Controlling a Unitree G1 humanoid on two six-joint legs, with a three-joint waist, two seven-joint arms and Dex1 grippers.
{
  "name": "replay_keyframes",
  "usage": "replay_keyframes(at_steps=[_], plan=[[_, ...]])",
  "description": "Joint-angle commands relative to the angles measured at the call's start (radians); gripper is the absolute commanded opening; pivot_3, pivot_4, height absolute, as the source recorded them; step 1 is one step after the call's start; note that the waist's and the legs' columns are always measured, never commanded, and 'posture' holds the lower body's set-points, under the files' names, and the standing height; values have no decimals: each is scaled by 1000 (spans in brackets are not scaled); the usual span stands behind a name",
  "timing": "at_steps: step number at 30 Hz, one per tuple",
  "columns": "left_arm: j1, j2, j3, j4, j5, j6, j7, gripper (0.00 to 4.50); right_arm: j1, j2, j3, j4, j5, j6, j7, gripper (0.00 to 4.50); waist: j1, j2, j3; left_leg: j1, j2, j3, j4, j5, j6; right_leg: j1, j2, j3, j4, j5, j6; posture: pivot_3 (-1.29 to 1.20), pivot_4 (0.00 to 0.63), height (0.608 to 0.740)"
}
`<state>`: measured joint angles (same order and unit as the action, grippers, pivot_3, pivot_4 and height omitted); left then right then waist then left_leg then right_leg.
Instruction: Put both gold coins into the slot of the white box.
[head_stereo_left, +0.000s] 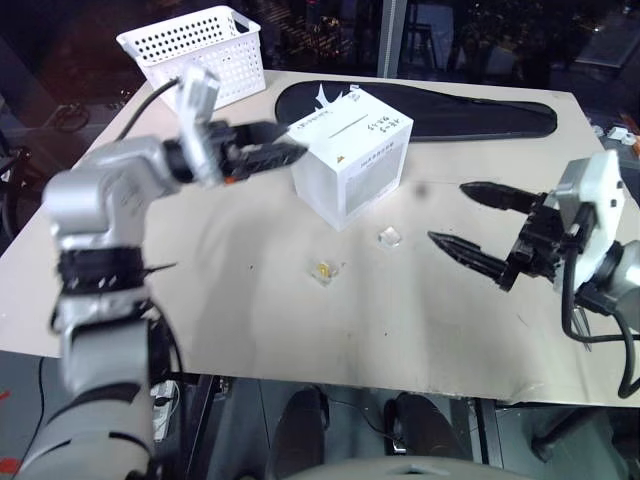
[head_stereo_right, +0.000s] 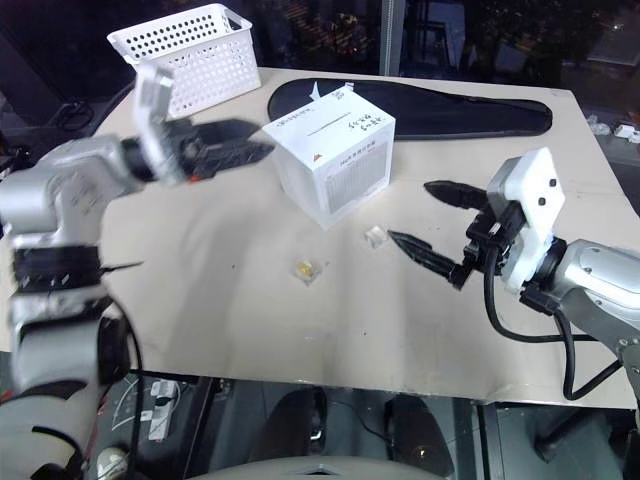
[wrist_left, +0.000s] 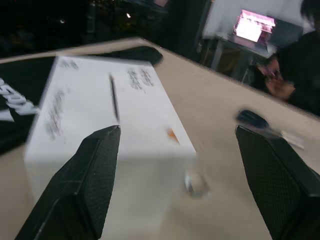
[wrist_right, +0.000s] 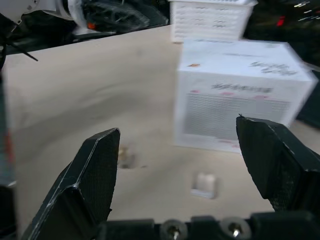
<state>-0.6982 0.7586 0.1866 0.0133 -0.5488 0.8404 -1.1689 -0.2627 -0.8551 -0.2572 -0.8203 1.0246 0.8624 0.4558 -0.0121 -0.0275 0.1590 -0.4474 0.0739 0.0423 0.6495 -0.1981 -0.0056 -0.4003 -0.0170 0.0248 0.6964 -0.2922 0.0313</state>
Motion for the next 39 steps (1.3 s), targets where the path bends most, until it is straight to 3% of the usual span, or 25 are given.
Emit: replay_keyframes(at_steps=[1,3,8,12,20,39], plan=[[108,19,-30,-109,-10,-61,-32,3118,23,-11,47,-1,-36,-34,62,4037,4,0,0,0,0,0,0,0,0,1,0,0,0,0,0,0,150,740],[163,24,-58,-123,16,-126,-46,2243,32,-4,77,9,-56,-43,77,4037,9,0,0,0,0,-3,1,0,0,2,0,-3,0,0,0,0,150,740],[197,29,-154,-61,81,-284,-120,2243,38,30,146,19,-96,-51,83,4037,9,0,0,1,0,-4,2,0,0,3,0,-3,0,0,0,0,150,740],[154,18,-227,33,134,-388,-180,1021,46,55,191,0,-118,-43,66,4037,8,0,0,0,0,-4,2,0,0,3,1,-3,0,0,0,0,150,740],[97,-20,-332,224,241,-604,-290,1021,85,82,207,-48,-118,-32,17,4037,8,0,0,0,0,-4,2,0,0,3,1,-3,0,0,0,0,150,740],[-53,-80,-393,474,334,-771,-425,1021,147,66,160,-94,-101,-31,-22,4037,1,0,0,0,0,-5,2,0,0,3,1,-4,0,0,0,0,150,740]])
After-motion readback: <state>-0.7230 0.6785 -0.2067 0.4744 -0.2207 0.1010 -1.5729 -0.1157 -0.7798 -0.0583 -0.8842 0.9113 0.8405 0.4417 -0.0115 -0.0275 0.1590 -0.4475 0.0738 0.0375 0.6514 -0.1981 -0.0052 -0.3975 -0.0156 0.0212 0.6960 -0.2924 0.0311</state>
